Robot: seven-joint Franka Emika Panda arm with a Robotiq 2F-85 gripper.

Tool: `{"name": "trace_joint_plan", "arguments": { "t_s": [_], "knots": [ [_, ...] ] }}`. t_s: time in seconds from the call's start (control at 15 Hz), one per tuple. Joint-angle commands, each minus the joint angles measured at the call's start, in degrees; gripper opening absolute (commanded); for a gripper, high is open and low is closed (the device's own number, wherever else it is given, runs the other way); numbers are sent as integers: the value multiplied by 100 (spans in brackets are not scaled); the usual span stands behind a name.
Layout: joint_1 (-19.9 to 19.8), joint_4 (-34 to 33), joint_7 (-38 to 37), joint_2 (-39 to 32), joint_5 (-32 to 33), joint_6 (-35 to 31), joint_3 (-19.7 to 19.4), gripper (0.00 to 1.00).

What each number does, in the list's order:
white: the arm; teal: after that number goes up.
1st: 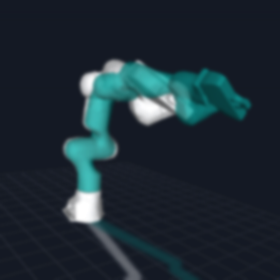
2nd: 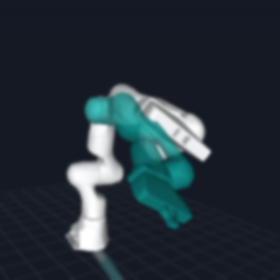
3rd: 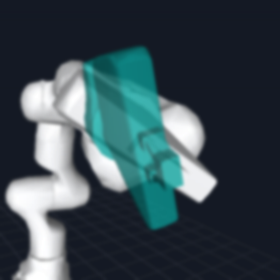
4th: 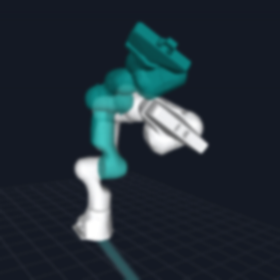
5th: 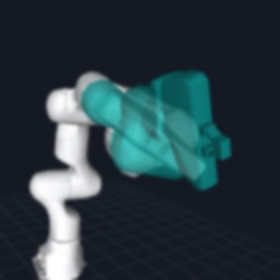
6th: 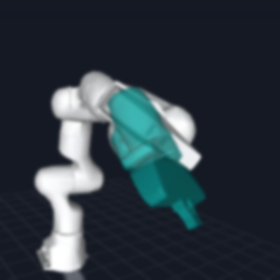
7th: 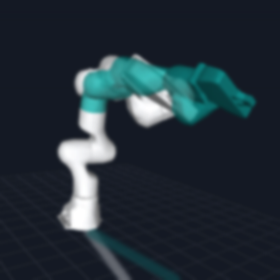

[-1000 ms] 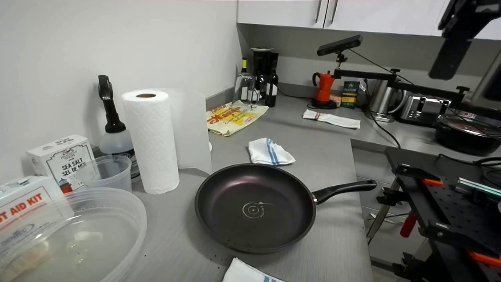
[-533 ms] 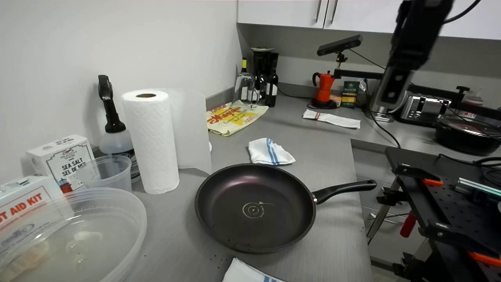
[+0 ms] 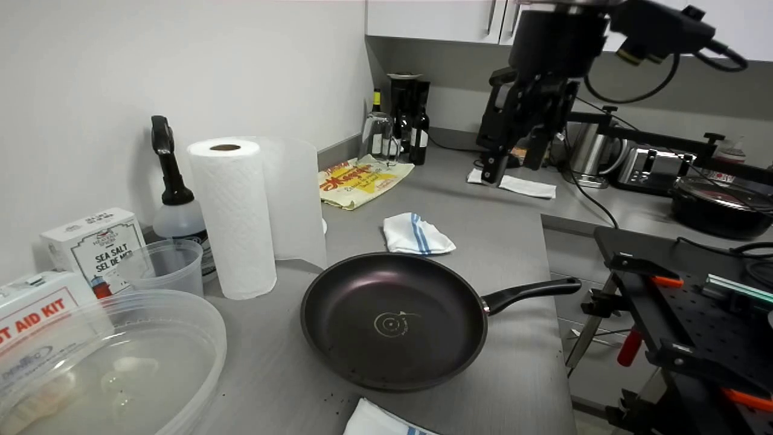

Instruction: Pick up the kitchen towel and wipe the pan

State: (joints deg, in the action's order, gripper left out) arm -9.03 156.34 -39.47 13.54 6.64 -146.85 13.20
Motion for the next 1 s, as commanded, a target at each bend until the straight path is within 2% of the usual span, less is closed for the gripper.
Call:
{"name": "trace_joint_plan", "arguments": {
  "t_s": [0.0, 0.33, 0.6, 0.93],
  "knots": [
    [-274, -421, -666, -895, 709, -419, -307, 100],
    [-112, -1336, -1107, -1899, 1129, -363, -1084, 100],
    [143, -2116, -1039, -2611, 941, -433, -1668, 100],
    [305, -2662, -765, -3094, 692, -497, -2195, 100]
  ]
}}
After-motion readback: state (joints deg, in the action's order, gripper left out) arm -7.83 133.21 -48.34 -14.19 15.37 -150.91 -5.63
